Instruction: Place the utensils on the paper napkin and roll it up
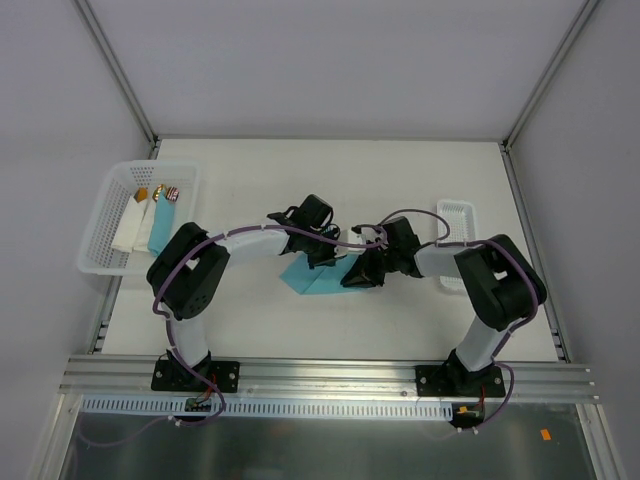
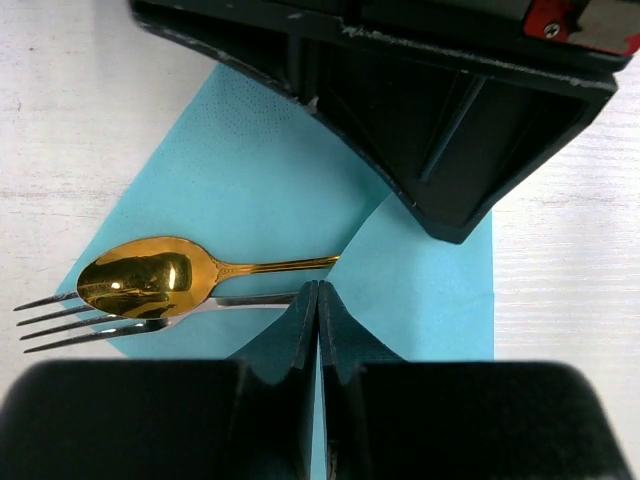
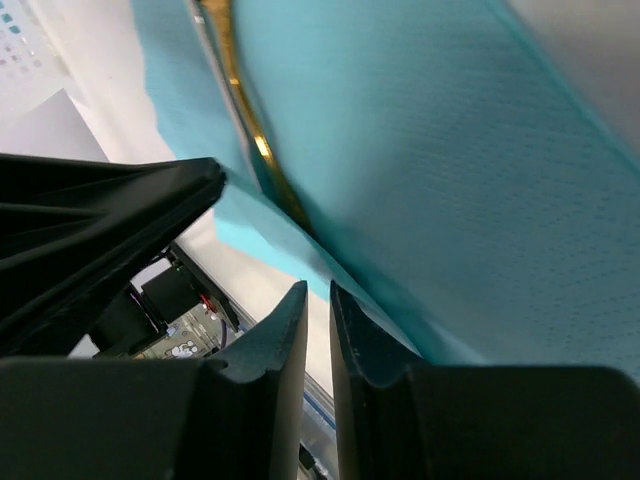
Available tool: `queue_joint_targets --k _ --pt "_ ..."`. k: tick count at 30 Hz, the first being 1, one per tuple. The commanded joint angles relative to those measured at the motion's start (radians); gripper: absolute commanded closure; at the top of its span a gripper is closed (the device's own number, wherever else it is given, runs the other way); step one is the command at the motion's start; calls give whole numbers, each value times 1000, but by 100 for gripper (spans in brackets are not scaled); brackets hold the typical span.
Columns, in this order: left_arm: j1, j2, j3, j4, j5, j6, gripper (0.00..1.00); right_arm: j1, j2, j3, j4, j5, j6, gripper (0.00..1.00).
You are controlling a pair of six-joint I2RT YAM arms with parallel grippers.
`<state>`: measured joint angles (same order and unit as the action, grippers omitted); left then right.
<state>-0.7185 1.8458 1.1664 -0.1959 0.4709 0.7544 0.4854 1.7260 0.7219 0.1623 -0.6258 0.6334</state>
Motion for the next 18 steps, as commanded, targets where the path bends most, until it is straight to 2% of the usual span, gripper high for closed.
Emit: queue_joint_targets --k 1,3,6,8,9,12,13,18 --pt "8 -16 12 21 31 3 100 4 20 -13 28 -3 23 83" --pt "10 -40 12 18 18 -33 100 4 36 -16 23 1 26 86" --pt "19 -118 9 -14 15 -102 87 4 47 -19 20 9 26 87" --pt "43 -189 18 -71 40 -168 70 4 52 -19 22 14 25 88" --pt "54 -209 21 -95 54 -187 67 4 55 -19 22 14 25 88" --pt "83 -270 22 -196 127 -280 71 4 61 -21 20 21 25 90" --pt "91 -286 16 -217 149 -330 75 5 64 -22 22 24 25 90" --pt "102 -258 -27 -249 280 -518 83 4 66 -29 22 43 34 91"
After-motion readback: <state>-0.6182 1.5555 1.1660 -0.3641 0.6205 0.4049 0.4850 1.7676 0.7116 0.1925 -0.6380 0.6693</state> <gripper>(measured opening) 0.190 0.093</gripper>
